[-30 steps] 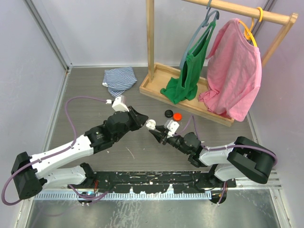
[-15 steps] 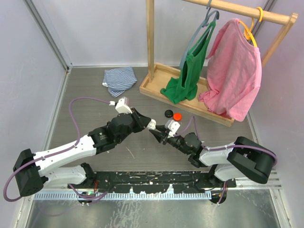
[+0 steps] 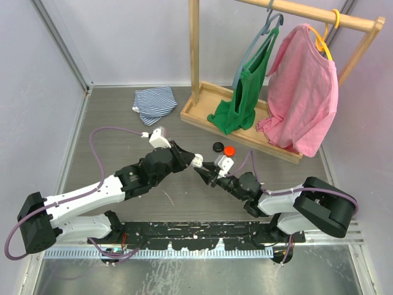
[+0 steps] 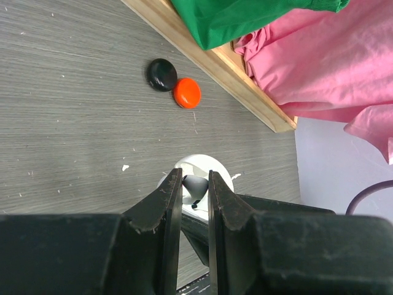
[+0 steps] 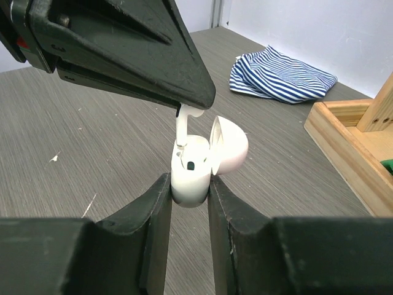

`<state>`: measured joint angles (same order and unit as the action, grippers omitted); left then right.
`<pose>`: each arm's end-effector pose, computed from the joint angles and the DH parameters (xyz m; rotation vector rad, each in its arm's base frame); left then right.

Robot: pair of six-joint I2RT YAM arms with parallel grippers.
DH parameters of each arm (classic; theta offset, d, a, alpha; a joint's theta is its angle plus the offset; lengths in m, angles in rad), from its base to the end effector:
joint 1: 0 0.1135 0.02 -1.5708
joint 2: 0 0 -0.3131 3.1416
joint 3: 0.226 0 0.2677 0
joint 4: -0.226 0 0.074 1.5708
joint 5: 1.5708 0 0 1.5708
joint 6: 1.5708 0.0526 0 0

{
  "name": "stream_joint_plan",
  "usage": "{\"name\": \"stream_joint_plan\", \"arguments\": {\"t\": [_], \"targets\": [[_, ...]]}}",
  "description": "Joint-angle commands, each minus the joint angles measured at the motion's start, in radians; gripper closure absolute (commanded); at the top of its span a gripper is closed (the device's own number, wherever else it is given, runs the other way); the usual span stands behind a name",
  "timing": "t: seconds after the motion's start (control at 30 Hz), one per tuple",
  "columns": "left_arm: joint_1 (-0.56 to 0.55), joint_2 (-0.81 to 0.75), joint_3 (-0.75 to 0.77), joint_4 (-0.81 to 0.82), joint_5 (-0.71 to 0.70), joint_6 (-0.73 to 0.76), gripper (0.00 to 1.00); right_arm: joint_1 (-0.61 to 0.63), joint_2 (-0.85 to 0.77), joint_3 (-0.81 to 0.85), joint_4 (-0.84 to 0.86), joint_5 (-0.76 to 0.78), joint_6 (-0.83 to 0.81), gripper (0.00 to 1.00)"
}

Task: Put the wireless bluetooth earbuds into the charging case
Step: Place the earbud in the charging case.

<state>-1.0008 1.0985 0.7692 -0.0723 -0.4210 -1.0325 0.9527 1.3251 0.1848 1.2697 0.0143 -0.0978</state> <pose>0.1563 -0.2040 0.3170 -0.3196 2.0280 -0.9154 0.1355 0.1893 0.2215 -0.7308 1.2849 0.6881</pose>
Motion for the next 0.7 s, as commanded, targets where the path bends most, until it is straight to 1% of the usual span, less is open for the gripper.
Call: {"name": "stream_joint_plan", "arguments": {"t": [0.0,0.2,0.4,0.53,0.67], "targets": [[-0.006,0.002,0.009,0.010,-0.033,0.000,0.90,-0.003,-0.011,-0.003,0.089,0.016,0.006,0.99],[-0.006,0.007,0.006,0.016,-0.030,-0.011,0.90,-0.003,-0.010,-0.003,0.093,0.010,0.009,0.99],[-0.006,0.022,-0.019,0.085,-0.015,-0.042,0.89,-0.003,-0.009,-0.003,0.094,0.003,0.010,0.99],[-0.008,0.018,-0.027,0.106,-0.030,-0.049,0.90,-0.003,-0.010,-0.002,0.094,0.000,0.009,0.99],[-0.009,0.011,-0.028,0.098,-0.035,-0.047,0.90,-0.004,-0.013,-0.004,0.096,0.004,0.009,0.99]]}}
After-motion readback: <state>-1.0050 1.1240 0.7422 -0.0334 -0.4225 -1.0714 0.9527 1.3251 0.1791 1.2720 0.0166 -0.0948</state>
